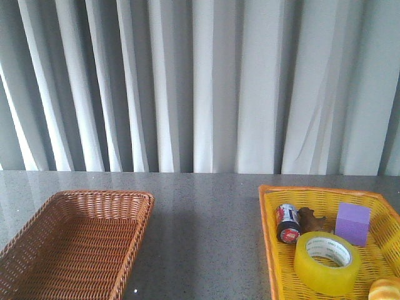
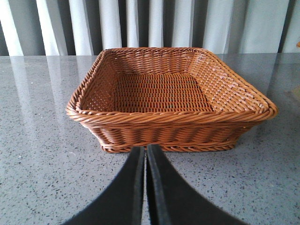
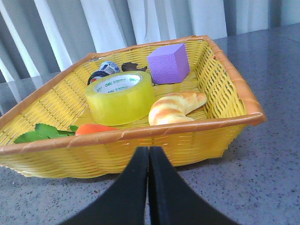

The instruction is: Transfer tape with both arms

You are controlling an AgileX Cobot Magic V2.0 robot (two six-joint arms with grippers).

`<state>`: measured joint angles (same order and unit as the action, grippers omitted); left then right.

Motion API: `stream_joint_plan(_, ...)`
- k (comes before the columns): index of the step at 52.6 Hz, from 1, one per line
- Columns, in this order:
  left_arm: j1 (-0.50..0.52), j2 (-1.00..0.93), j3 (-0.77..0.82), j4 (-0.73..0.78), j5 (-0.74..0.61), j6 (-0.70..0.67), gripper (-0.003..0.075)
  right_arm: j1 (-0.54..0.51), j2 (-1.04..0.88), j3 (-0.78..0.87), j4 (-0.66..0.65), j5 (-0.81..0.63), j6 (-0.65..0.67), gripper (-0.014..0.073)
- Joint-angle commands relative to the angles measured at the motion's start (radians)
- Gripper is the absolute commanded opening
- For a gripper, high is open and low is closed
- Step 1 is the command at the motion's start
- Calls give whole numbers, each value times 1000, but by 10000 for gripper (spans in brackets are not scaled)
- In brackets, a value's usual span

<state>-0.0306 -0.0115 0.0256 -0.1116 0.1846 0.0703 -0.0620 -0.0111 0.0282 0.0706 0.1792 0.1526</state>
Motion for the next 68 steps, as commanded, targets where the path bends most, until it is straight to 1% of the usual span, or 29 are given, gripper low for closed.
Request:
stream_joint_plan(1,0,5,-28,-4,-81,-9,-6,-6,-15,5,-4,-78,-1,-6)
stream_joint_plan(14,0,5,-28,-4,-81,-9,-6,-6,-15,5,10,-80,0,-6)
stream_joint_plan(28,0,5,-28,-4,-81,-9,-6,-6,-15,5,226,-151,0,-6)
stream_joint_plan(37,0,5,-28,-4,-81,-9,-6,-6,-15,-1,285,-169,0,-3)
stream_joint_plan(42,0,5,-28,-4,-81,-9,-6,-6,-15,-29,322,-151,0,20)
stream_joint_plan(48,0,5,-28,-4,-81,-9,-6,-6,-10,-121,329,-100,-24,99)
stream_joint_plan(55,0,5,-28,-4,-81,-9,-6,-6,30,-267,329,-34,-126,232)
stream_joint_plan(62,0,5,-28,-4,-81,-9,-6,-6,131,-430,329,53,-241,379)
stream_joint_plan(68,0,5,-28,-4,-81,-9,-6,-6,243,-580,337,100,-341,451)
